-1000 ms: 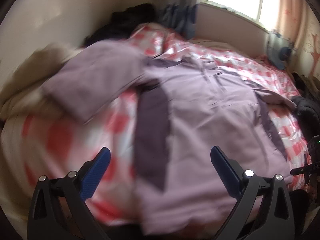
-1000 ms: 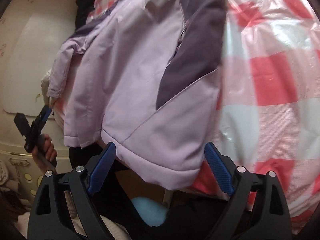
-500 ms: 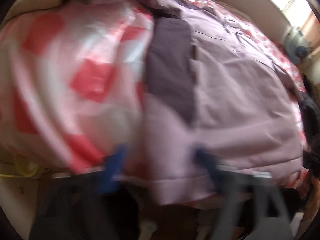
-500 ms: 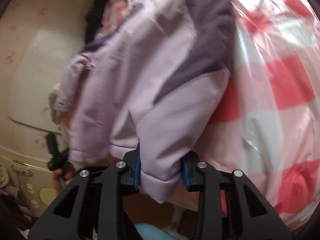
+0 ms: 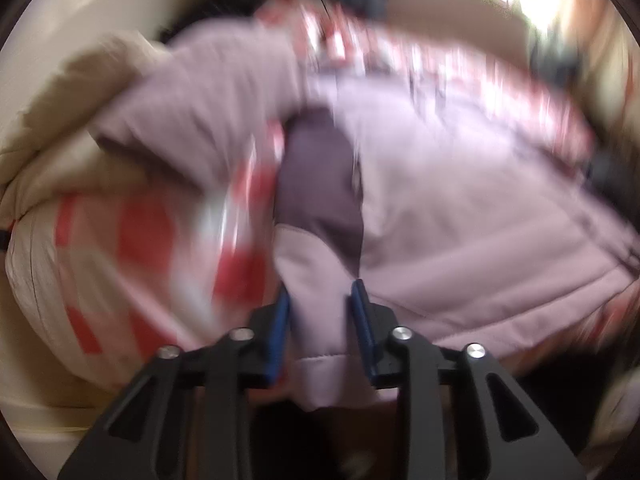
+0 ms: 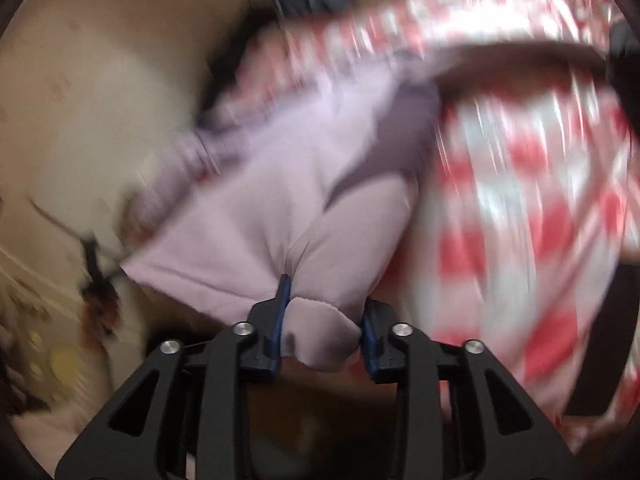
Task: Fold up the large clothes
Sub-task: 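Close the right gripper on the sleeve cuff, then lift the sleeve with the right gripper and fold it across the jacket body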
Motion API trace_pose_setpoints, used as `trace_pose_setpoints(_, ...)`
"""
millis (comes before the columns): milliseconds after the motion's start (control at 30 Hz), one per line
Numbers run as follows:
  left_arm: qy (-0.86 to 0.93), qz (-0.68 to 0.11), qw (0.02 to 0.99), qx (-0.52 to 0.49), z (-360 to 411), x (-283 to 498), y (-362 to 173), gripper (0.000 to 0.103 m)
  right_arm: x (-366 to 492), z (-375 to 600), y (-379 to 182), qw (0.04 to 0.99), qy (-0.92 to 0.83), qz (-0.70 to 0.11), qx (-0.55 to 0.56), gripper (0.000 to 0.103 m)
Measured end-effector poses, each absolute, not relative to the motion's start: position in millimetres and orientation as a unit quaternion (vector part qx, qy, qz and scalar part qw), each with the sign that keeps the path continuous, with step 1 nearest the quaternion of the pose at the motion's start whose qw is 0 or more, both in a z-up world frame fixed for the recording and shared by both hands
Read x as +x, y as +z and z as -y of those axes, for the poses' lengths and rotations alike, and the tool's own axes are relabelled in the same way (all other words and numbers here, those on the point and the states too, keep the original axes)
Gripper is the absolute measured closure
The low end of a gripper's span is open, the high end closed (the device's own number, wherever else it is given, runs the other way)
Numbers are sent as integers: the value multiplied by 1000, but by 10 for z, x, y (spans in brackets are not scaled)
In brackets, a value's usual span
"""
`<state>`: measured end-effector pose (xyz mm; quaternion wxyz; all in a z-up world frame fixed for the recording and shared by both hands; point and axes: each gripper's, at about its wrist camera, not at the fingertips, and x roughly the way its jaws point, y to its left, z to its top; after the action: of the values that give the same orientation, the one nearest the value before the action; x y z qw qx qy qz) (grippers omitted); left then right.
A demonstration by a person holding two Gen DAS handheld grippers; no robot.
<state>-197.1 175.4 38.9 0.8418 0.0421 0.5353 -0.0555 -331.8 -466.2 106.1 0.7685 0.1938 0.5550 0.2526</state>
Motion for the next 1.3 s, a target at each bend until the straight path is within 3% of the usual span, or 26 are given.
trace_pose_setpoints(33,-34,-550,831,77,-1754,-2013,210,53,-3380,4625,740,745,229,-605,161,68)
trace_pose_setpoints(133,3,-564,823,70,-2004,-2150,54,52,-3482,4782,440,730,195,-633,169,65)
trace_pose_setpoints(200,21,-540,841,19,-2239,-2186,272,49,-3463,4944,630,750,200,-596,205,57)
trace_pose_setpoints(233,29,-516,856,6,-2288,-2170,456,42,-3427,5007,742,761,199,-579,214,44)
trace_pose_setpoints(333,14,-448,894,-12,-2117,-2054,914,24,-3173,5238,1116,796,213,-499,269,20)
trace_pose_setpoints(433,-24,-387,921,-26,-1706,-1913,1118,8,-2774,5582,1231,805,198,-410,380,10)
trace_pose_setpoints(500,-39,-354,934,-20,-1291,-1731,1127,7,-2498,5863,1104,794,169,-355,464,8)
trace_pose_setpoints(600,-58,-338,939,-28,-780,-1394,1040,7,-2015,6303,734,762,117,-323,548,8)
trace_pose_setpoints(833,-59,-333,938,-75,-63,-522,545,7,-880,7065,278,746,34,-275,606,8)
trace_pose_setpoints(1000,-39,-304,947,-93,20,-229,232,7,-90,7380,-115,725,-6,-252,641,8)
trace_pose_setpoints(1200,-20,-329,935,-133,-82,-99,-61,7,394,7806,-431,757,-115,-218,606,8)
trace_pose_setpoints(1267,-7,-323,939,-118,-65,-130,-71,7,492,7929,-442,774,-119,-207,587,18)
trace_pose_setpoints(1300,-7,-324,939,-117,-61,-132,-78,7,544,7969,-448,778,-115,-209,581,44)
